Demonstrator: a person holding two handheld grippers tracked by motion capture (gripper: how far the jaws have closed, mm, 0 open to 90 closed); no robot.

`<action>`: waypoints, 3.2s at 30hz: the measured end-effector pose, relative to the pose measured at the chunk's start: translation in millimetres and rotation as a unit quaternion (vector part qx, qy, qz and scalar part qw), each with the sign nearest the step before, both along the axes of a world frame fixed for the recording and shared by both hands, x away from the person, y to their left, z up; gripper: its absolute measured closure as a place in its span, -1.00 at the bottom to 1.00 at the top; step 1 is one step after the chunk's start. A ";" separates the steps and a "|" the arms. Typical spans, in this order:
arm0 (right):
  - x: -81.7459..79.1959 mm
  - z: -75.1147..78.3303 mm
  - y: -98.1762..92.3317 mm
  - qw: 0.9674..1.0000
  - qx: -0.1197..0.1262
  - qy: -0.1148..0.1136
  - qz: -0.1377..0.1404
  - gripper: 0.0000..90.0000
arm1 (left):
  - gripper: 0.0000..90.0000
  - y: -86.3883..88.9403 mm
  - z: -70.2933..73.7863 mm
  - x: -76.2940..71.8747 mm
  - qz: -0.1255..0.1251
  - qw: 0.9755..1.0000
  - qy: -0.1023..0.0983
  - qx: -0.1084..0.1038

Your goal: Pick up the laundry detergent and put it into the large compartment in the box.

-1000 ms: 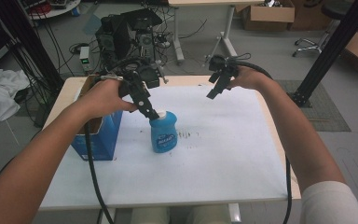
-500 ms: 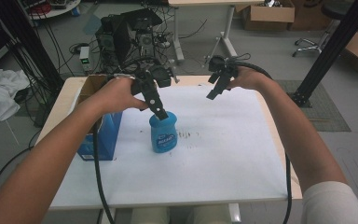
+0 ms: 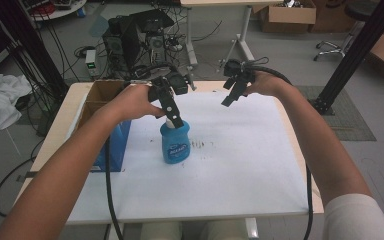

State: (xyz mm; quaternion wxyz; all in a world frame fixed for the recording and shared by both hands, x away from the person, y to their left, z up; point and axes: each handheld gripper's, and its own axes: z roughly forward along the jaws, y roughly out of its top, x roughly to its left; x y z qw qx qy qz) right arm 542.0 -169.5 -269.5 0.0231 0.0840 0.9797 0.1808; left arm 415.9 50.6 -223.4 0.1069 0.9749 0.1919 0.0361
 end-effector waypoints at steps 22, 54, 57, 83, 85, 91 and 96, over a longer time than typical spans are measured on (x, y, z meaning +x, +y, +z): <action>0.9 -3.2 0.1 1.000 -0.005 0.002 0.004 -0.62 | -0.59 -5.3 -29.5 5.7 -0.004 1.000 0.021 0.019; 1.2 -2.6 -1.0 1.000 -0.002 0.000 0.002 -0.63 | -0.59 -10.7 -62.1 5.1 -0.012 0.998 0.036 0.053; 1.2 -2.3 -1.5 1.000 -0.001 0.000 0.002 -0.62 | -0.59 -10.9 -64.3 4.9 -0.012 0.998 0.038 0.054; 1.5 -1.1 -2.0 1.000 0.002 -0.002 0.002 -0.62 | -0.45 -8.5 -64.0 5.6 -0.013 0.998 0.038 0.047; 1.4 -1.3 -2.1 1.000 0.002 -0.001 0.001 -0.63 | -0.45 -8.6 -64.1 5.8 -0.014 0.998 0.038 0.046; 1.4 -1.3 -1.7 1.000 0.001 0.000 0.002 -0.62 | -0.41 -8.9 -65.1 5.4 -0.016 0.998 0.040 0.050; 1.7 -1.0 -2.5 1.000 0.002 -0.001 0.001 -0.62 | -0.38 -8.1 -65.3 5.6 -0.014 0.998 0.039 0.048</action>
